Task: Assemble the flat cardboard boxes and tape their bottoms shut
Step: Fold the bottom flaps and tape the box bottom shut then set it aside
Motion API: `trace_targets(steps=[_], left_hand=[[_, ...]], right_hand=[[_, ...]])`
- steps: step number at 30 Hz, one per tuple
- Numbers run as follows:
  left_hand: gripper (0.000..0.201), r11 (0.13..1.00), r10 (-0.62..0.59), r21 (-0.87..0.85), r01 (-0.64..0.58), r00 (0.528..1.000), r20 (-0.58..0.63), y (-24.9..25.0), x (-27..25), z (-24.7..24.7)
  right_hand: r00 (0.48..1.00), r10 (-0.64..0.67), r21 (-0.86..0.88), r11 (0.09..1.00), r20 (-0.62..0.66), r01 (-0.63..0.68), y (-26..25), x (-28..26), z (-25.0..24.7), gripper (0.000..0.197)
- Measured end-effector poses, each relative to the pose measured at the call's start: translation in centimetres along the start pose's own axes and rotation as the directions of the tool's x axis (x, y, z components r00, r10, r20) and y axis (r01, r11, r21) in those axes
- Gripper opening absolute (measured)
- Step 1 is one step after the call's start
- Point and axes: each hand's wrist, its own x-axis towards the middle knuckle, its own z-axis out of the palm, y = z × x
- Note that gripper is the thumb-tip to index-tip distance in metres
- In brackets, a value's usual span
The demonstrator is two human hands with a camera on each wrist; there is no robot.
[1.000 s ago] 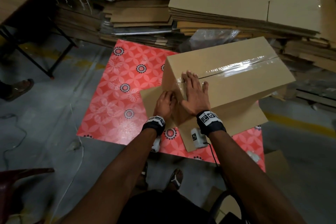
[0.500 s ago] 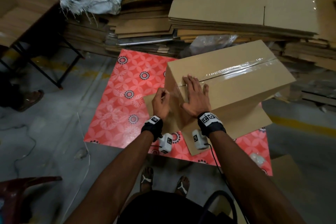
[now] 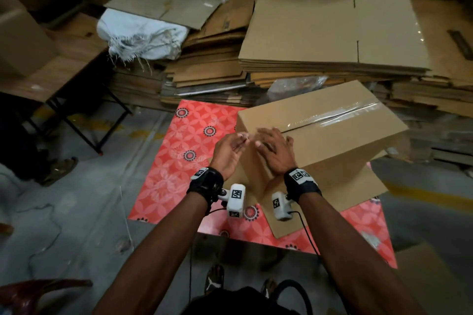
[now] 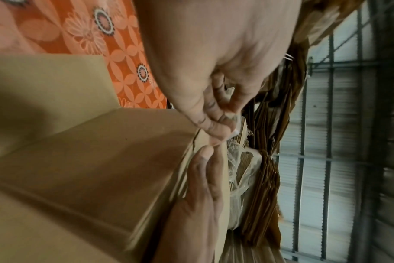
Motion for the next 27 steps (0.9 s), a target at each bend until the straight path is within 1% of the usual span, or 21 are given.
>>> trace_targets(steps=[2,4,5,6,8,10,12,13,14,15,16,17,18,19,20,21,22,25,27], left_hand=[[0.005,0.996,0.01,0.092,-0.007,0.999,-0.033,0.1,0.1,0.5],[0.014,0.968,0.05,0.249,-0.034,0.997,-0.059,-0.1,0.3,0.8],[0.017,0.93,0.082,0.365,-0.053,0.995,-0.063,0.0,0.5,1.0],[0.019,0.868,0.124,0.49,-0.08,0.99,-0.059,-0.1,0.9,1.0],[0.023,0.693,0.21,0.707,-0.141,0.978,-0.012,0.0,1.6,1.1],[0.027,0.561,0.235,0.801,-0.209,0.968,0.087,0.0,2.2,1.4],[0.033,0.429,0.167,0.875,-0.227,0.971,0.17,-0.4,2.9,1.7],[0.039,0.37,0.126,0.904,-0.216,0.975,0.181,-0.6,3.2,1.8],[0.048,0.325,0.094,0.925,-0.196,0.98,0.175,-0.8,3.2,1.9],[0.059,0.266,0.064,0.948,-0.175,0.984,0.164,-0.6,2.9,2.2],[0.075,0.169,0.036,0.972,-0.165,0.986,0.162,-0.7,2.7,2.3],[0.092,0.062,0.003,0.985,-0.164,0.986,0.164,-0.8,2.5,2.5],[0.106,-0.026,-0.027,0.982,-0.186,0.982,0.186,-0.8,2.2,2.6],[0.116,-0.083,-0.05,0.975,-0.205,0.978,0.201,-0.8,1.9,2.8],[0.123,-0.114,-0.054,0.968,-0.225,0.974,0.22,-1.0,1.8,2.8],[0.125,-0.126,-0.047,0.966,-0.226,0.974,0.222,-1.1,1.5,3.0],[0.125,-0.129,-0.037,0.965,-0.229,0.973,0.226,-1.1,1.4,3.2],[0.119,-0.168,-0.056,0.961,-0.219,0.976,0.213,-0.6,1.4,3.7],[0.12,-0.208,-0.065,0.954,-0.217,0.976,0.208,0.1,1.3,3.8]], right_hand=[[0.999,0.032,0.09,0.996,-0.044,-0.028,0.0,-0.2,0.0,0.034],[0.991,0.088,0.168,0.983,-0.1,-0.071,-0.5,-0.4,-0.4,0.02],[0.986,0.117,0.199,0.976,-0.121,-0.091,-0.5,-0.5,-0.4,0.014],[0.983,0.121,0.211,0.973,-0.138,-0.091,-0.6,-0.6,-0.4,0.014],[0.981,0.07,0.186,0.982,-0.182,-0.036,-0.7,-0.6,-0.2,0.018],[0.977,0.016,0.127,0.992,-0.212,0.012,-0.3,-0.4,0.2,0.026],[0.974,-0.039,0.081,0.995,-0.225,0.058,0.0,-0.3,0.3,0.044],[0.971,-0.059,0.089,0.993,-0.231,0.082,0.0,-0.3,0.1,0.051],[0.969,-0.064,0.117,0.989,-0.238,0.094,0.0,-0.3,-0.1,0.051],[0.967,-0.061,0.166,0.981,-0.247,0.104,0.1,-0.4,-0.2,0.045],[0.97,-0.027,0.22,0.972,-0.242,0.082,0.1,-0.3,-0.4,0.036],[0.974,0.034,0.293,0.955,-0.222,0.033,0.1,-0.2,-0.7,0.027],[0.976,0.117,0.38,0.924,-0.182,-0.04,-0.1,0.0,-1.1,0.022],[0.972,0.191,0.44,0.891,-0.134,-0.115,-0.2,0.2,-1.6,0.023],[0.967,0.242,0.467,0.867,-0.085,-0.176,-0.5,0.4,-2.3,0.026],[0.964,0.26,0.449,0.868,-0.052,-0.21,-0.4,0.6,-3.0,0.029],[0.967,0.251,0.42,0.882,-0.041,-0.212,-0.5,0.6,-3.7,0.029],[0.982,0.167,0.26,0.956,-0.092,-0.138,-0.3,1.0,-5.0,0.021],[0.985,0.119,0.131,0.986,-0.126,-0.103,-0.1,1.4,-5.2,0.023]])
